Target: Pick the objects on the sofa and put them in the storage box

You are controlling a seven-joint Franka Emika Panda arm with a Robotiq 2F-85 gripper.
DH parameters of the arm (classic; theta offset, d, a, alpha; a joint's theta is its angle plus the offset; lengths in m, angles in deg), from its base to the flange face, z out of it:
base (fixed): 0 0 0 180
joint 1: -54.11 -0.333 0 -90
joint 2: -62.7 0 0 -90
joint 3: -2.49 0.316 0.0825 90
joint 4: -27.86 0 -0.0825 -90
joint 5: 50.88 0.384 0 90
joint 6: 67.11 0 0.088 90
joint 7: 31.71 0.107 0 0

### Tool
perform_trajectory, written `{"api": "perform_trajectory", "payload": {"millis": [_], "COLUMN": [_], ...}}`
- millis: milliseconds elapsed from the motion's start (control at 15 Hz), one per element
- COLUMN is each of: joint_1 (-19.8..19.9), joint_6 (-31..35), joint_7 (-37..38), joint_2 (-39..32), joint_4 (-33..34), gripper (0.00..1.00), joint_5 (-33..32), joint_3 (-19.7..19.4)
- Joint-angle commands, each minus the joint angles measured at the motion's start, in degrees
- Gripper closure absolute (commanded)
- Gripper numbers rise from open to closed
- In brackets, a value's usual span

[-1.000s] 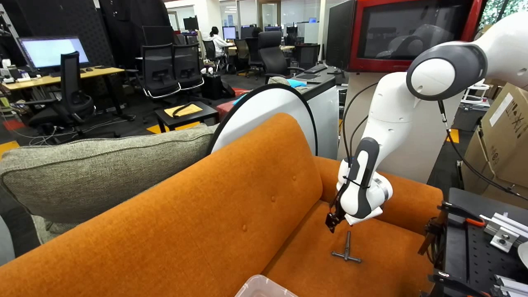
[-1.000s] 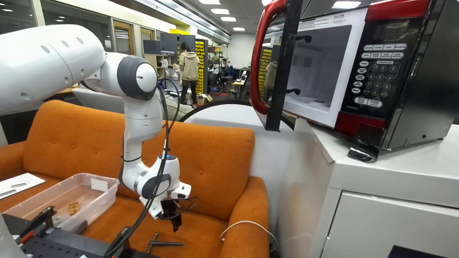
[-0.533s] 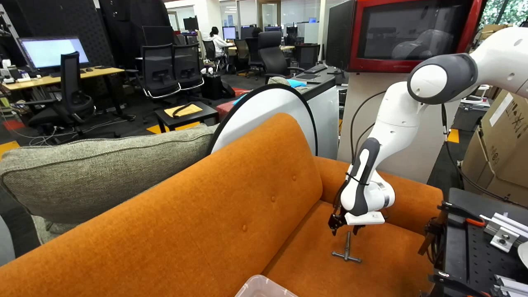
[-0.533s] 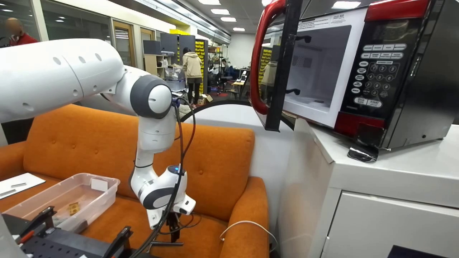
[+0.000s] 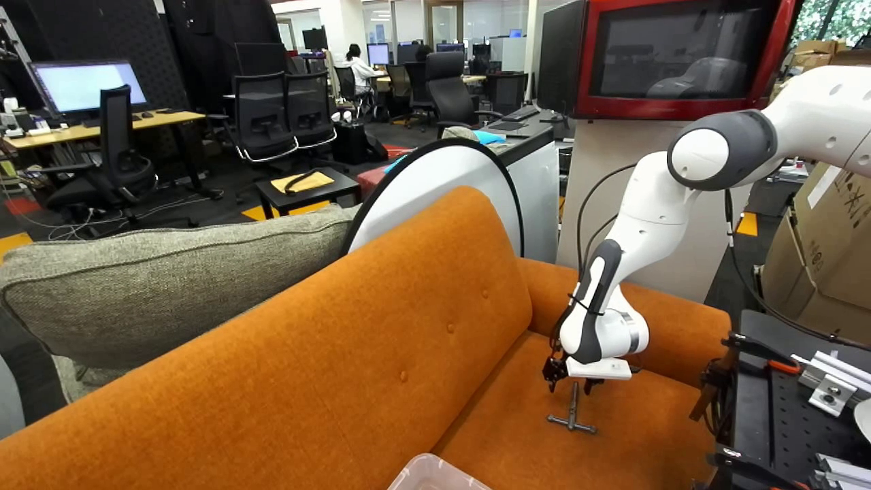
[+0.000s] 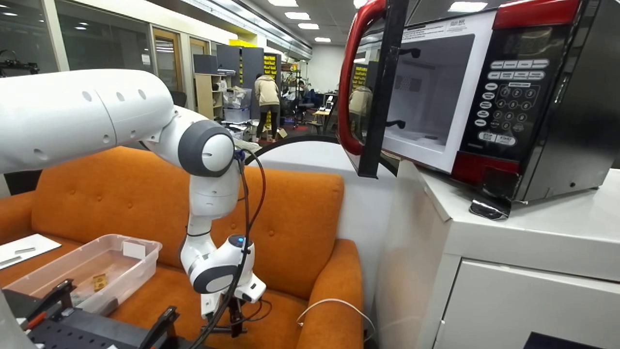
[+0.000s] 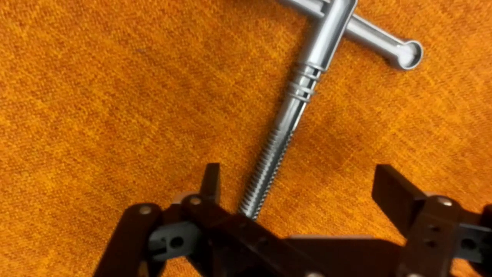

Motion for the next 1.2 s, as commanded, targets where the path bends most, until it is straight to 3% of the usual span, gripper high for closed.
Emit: {"api": "perform_trajectory", "payload": {"millis": [0, 67, 733, 867, 1133], "joint_1": [-0.94, -0.76, -1.13, 0.05, 1.38], "joint_6": [0.8, 0.89, 1.36, 1.62, 2.67], "joint_7": [0.75, 0.77, 1.5, 0.87, 0.11], "joint_2": [-1.22, -1.36, -1.23, -0.62, 0.61], "joint_4": [1.16, 1.19, 0.75, 0.06, -1.22], "gripper": [0.12, 0.26, 0.96, 1.0, 0.96], "joint_5": [1.46, 1.41, 1.97, 1.57, 0.86], "joint_3": [0.06, 0.36, 0.62, 1.85, 3.87]}}
